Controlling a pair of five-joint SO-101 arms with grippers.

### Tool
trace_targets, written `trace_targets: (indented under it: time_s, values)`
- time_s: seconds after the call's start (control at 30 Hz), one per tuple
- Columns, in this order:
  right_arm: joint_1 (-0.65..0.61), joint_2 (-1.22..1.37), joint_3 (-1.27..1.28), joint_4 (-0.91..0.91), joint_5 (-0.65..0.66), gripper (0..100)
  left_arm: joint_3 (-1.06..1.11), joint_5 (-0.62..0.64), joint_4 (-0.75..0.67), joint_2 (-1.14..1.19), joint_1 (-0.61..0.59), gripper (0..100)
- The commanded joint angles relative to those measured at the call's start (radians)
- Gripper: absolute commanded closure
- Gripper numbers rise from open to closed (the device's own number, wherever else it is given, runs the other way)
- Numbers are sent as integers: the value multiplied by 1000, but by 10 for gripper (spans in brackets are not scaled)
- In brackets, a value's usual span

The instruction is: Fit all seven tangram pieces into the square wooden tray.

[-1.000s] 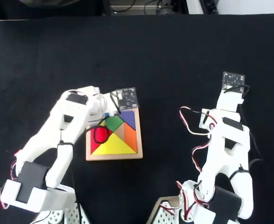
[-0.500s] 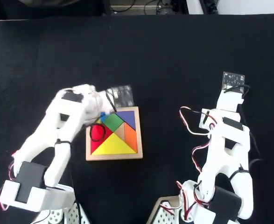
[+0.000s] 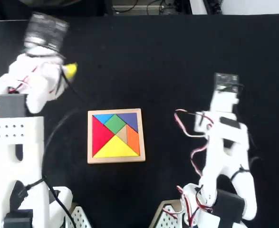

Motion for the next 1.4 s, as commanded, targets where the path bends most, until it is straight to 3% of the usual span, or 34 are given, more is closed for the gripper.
trace_targets:
  time_s: [0.0, 0.1, 0.17, 0.27, 0.4, 0.5, 0.6, 0.83, 0.97, 1.07, 1.37]
  values:
    - [-121, -45, -282, 204, -11, 987, -114, 242, -12, -25, 1, 745]
    - [-133, -82, -621, 491, -11, 987, -223, -38, 98, -43, 82, 747]
    - [-133, -116, -854, 654, -11, 987, -352, -118, 189, -84, 85, 746]
    - [-137, -143, -1119, 821, -12, 987, -510, -18, 285, -157, 50, 743]
    - [-203, -163, -1219, 970, -12, 987, -539, 183, 370, -232, 24, 747]
    - [-267, -186, -1207, 985, -12, 986, -464, 267, 385, -275, -13, 743]
    - [-276, -246, -1219, 951, -12, 986, -375, 270, 318, -301, -44, 743]
    - [-279, -476, -1188, 563, -9, 986, -214, 95, -68, -396, -150, 743]
    - [-279, -599, -1033, 324, -9, 986, -110, 63, -170, -522, -151, 743]
    - [-279, -674, -851, 86, -9, 986, 30, 61, -322, -580, -150, 743]
    - [-279, -834, -260, -936, -5, 986, 463, 61, -1138, -727, -150, 743]
